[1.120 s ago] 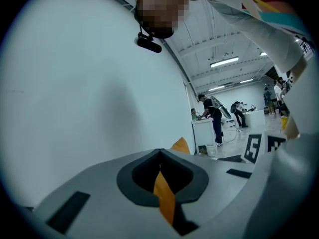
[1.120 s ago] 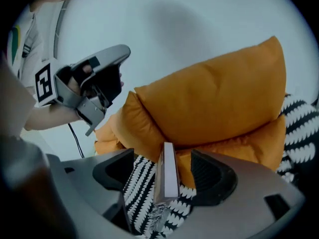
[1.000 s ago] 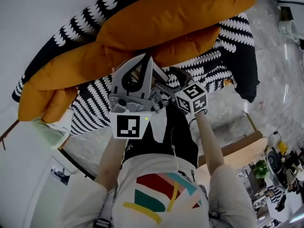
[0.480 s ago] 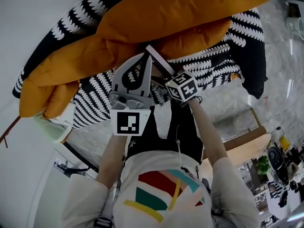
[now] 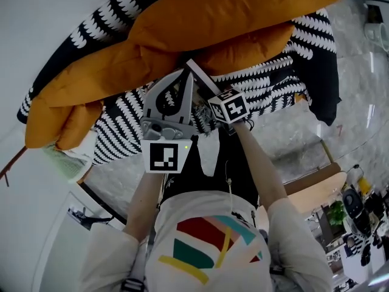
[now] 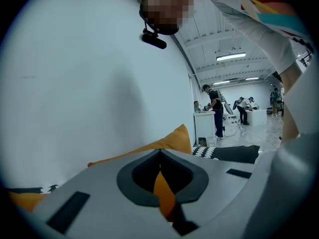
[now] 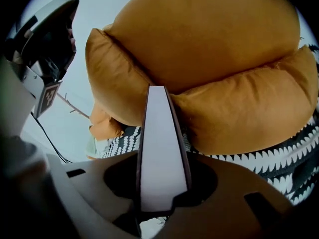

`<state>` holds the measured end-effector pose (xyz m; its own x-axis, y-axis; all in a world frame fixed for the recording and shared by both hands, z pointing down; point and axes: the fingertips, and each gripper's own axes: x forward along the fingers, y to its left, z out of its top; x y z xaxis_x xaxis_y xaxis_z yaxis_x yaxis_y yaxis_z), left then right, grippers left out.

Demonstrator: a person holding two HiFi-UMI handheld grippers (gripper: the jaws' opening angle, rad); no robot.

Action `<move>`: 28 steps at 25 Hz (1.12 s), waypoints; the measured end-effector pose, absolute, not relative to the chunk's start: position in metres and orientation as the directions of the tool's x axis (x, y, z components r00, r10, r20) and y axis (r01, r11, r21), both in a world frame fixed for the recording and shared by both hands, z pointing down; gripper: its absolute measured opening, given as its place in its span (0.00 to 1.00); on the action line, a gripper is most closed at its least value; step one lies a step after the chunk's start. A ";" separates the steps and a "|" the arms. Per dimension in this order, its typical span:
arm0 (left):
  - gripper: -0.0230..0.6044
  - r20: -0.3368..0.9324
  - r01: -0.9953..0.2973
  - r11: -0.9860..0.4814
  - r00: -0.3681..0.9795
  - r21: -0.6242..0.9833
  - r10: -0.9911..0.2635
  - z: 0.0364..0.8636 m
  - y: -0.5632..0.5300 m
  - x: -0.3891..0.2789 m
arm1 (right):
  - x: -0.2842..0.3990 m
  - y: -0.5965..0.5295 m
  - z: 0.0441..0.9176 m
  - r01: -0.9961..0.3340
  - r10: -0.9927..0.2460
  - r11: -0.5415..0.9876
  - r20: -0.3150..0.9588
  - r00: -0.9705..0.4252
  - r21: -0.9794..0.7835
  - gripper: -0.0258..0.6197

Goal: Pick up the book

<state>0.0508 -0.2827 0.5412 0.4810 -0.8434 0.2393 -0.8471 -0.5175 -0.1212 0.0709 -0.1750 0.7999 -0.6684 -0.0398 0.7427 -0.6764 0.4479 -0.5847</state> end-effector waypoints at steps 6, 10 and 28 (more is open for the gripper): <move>0.04 0.211 -0.861 -0.484 0.450 -0.156 -0.868 0.513 -0.278 0.036 | 0.081 -0.176 0.759 -0.696 -0.105 0.442 0.738 -0.667 -0.566 0.28; 0.04 0.153 -0.876 -0.450 0.427 -0.174 -0.891 0.479 -0.276 0.031 | 0.091 -0.187 0.710 -0.710 -0.196 0.484 0.728 -0.657 -0.511 0.28; 0.04 -0.097 -0.926 -0.344 0.362 -0.157 -0.927 0.325 -0.256 -0.002 | 0.123 -0.228 0.425 -0.783 -0.684 0.515 0.384 -0.621 -0.349 0.28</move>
